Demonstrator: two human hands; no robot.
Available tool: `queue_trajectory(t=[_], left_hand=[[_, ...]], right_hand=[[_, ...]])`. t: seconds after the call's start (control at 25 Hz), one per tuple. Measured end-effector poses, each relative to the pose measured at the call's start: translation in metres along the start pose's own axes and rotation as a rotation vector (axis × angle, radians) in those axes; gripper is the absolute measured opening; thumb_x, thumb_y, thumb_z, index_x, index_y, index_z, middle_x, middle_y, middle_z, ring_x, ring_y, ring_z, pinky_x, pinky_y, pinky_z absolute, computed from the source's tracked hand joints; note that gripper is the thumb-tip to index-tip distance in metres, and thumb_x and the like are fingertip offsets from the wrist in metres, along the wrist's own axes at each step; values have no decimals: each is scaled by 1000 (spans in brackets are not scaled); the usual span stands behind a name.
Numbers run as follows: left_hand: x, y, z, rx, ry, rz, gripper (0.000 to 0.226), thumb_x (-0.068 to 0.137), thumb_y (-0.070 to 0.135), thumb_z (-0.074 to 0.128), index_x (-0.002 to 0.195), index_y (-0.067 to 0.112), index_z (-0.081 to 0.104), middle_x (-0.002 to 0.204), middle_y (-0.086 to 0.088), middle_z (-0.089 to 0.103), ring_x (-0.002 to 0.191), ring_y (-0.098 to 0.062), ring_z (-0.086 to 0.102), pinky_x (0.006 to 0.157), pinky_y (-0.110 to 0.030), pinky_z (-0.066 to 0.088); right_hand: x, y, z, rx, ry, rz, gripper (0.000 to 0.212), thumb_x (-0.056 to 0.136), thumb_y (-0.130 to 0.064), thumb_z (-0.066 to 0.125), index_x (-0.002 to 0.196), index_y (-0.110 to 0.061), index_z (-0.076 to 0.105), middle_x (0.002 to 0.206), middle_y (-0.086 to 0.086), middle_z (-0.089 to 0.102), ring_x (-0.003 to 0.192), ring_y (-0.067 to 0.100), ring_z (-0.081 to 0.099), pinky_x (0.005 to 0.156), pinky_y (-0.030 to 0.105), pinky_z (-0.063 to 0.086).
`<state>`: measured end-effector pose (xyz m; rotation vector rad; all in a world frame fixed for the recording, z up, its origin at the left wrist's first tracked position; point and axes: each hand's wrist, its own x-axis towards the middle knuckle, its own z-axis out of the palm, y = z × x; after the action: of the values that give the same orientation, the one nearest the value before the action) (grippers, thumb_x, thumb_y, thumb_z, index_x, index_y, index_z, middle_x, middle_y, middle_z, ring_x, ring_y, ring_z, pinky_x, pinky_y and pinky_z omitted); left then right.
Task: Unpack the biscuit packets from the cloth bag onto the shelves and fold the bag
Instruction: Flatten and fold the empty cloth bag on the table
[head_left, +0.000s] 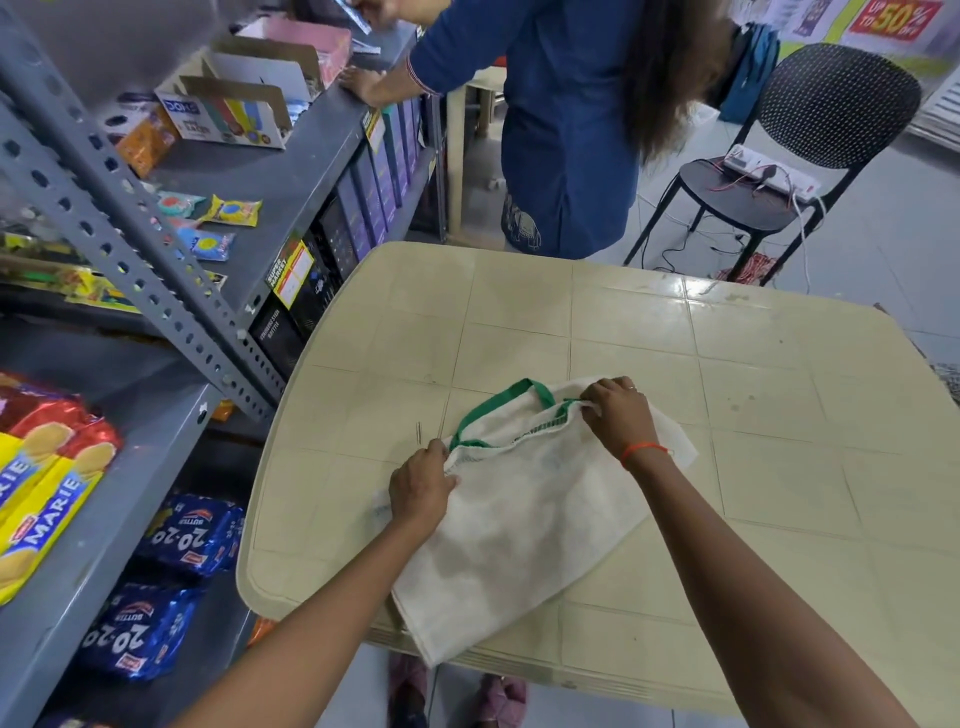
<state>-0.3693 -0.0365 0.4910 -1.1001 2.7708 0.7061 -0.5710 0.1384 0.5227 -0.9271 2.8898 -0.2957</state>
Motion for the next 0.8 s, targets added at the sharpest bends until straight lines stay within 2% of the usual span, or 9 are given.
queue_trajectory(t=[0.08, 0.16, 0.24, 0.32, 0.4, 0.48, 0.6, 0.72, 0.8], left_hand=[[-5, 4, -8, 52, -1, -10, 31, 88, 32, 62, 114, 15, 60, 110, -7, 67, 103, -27, 60, 80, -35, 47], [-22, 9, -20, 79, 112, 38, 26, 86, 33, 64, 106, 16, 64, 101, -4, 67, 97, -26, 59, 77, -34, 45], [-48, 9, -26, 69, 318, 204, 15, 79, 27, 71, 87, 16, 66, 83, -3, 66, 82, -26, 58, 68, -35, 44], [-77, 7, -24, 37, 509, 428, 10, 79, 25, 64, 76, 16, 60, 71, -3, 60, 74, -23, 48, 64, -32, 38], [-103, 6, -17, 28, 576, 604, 11, 87, 23, 53, 80, 16, 51, 68, -5, 55, 70, -22, 42, 64, -31, 32], [-116, 7, -9, 41, 575, 673, 15, 96, 21, 42, 84, 14, 47, 68, -8, 55, 69, -23, 42, 65, -32, 32], [-102, 12, -11, -48, 522, 586, 8, 91, 19, 52, 84, 15, 53, 71, -7, 59, 71, -24, 50, 65, -30, 34], [-57, 8, -20, -204, 382, 253, 10, 82, 13, 68, 90, 10, 63, 87, -10, 64, 81, -31, 61, 70, -35, 42], [-21, 1, -22, -222, 213, 37, 18, 91, 23, 59, 101, 8, 61, 103, -13, 64, 96, -32, 59, 78, -39, 45]], right_hand=[[-2, 0, -5, 107, 26, 17, 18, 81, -18, 65, 94, -5, 67, 96, 19, 69, 103, 34, 58, 82, 39, 47], [-10, -1, -11, 226, 114, 60, 17, 78, -18, 68, 87, -4, 63, 87, 20, 67, 90, 36, 59, 77, 37, 44], [-27, 0, -13, 302, 289, 84, 16, 77, -18, 64, 83, -4, 60, 84, 16, 66, 85, 34, 57, 75, 35, 39], [-49, 5, -12, 371, 484, 90, 21, 76, -22, 54, 85, -4, 58, 87, 15, 65, 86, 31, 53, 75, 32, 34], [-66, 11, -10, 438, 599, 96, 24, 76, -22, 47, 88, -3, 55, 92, 16, 64, 89, 27, 48, 78, 34, 35], [-74, 14, -9, 469, 644, 99, 22, 77, -19, 47, 90, -3, 54, 96, 18, 62, 90, 26, 45, 80, 37, 38], [-61, 12, -11, 422, 581, 95, 24, 78, -21, 46, 92, -2, 55, 94, 18, 61, 89, 30, 48, 78, 38, 39], [-26, 0, -10, 263, 403, 97, 24, 84, -21, 51, 99, -4, 60, 99, 16, 64, 95, 35, 54, 79, 40, 40], [7, -10, -5, 142, 208, 130, 28, 90, -18, 52, 116, -8, 57, 117, 16, 61, 112, 35, 51, 88, 42, 42]])
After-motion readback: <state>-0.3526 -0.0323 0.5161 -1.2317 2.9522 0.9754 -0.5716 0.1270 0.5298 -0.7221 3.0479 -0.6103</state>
